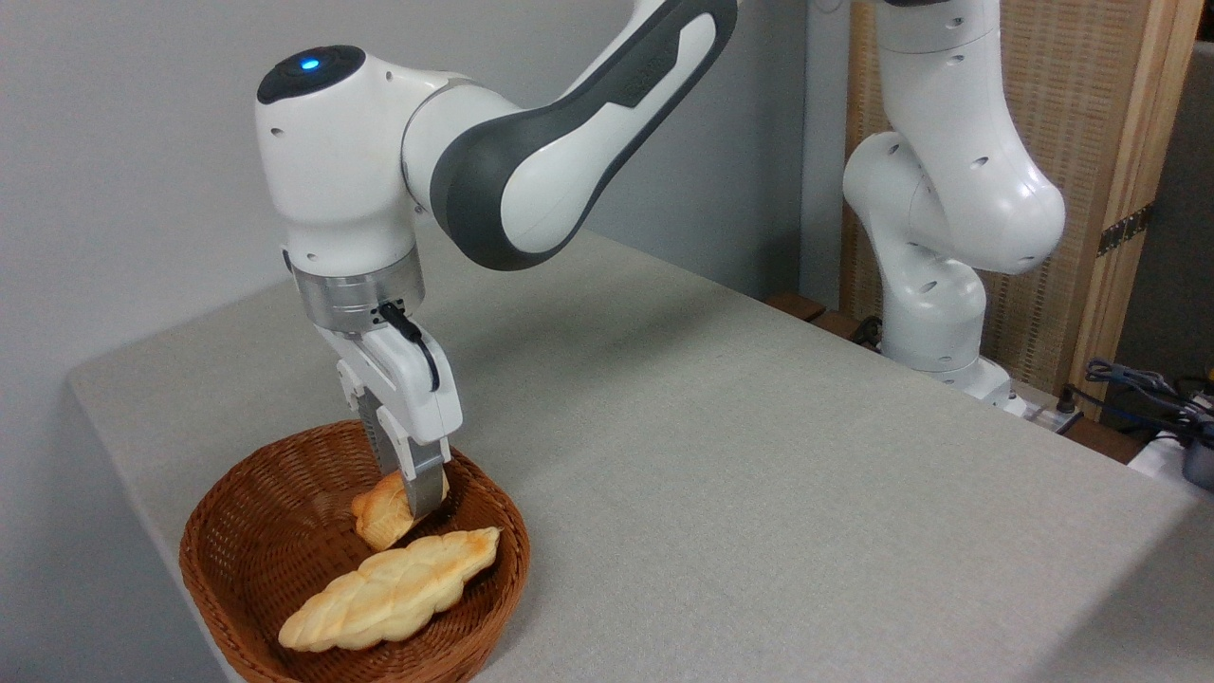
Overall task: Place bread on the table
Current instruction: 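Close the gripper fingers around the small golden roll, then lift the roll out of the basket and carry it beside the basket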
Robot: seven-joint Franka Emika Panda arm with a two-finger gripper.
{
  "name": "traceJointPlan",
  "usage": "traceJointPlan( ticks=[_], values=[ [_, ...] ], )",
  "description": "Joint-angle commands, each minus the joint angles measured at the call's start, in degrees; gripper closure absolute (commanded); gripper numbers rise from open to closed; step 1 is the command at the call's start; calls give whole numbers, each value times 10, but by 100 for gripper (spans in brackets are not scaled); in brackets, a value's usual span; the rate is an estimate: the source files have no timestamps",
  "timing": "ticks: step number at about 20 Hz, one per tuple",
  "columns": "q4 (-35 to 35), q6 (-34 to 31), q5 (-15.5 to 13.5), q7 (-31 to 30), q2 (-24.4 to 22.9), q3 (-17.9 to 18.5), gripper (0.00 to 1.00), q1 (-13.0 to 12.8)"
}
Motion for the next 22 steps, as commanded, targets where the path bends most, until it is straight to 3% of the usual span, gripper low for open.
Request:
traceJointPlan(
  ticks=[1, 22],
  values=[
    [0, 7, -2, 7, -14, 10, 57, -1],
    [-12, -124, -18, 28, -103, 48, 51, 5]
  ],
)
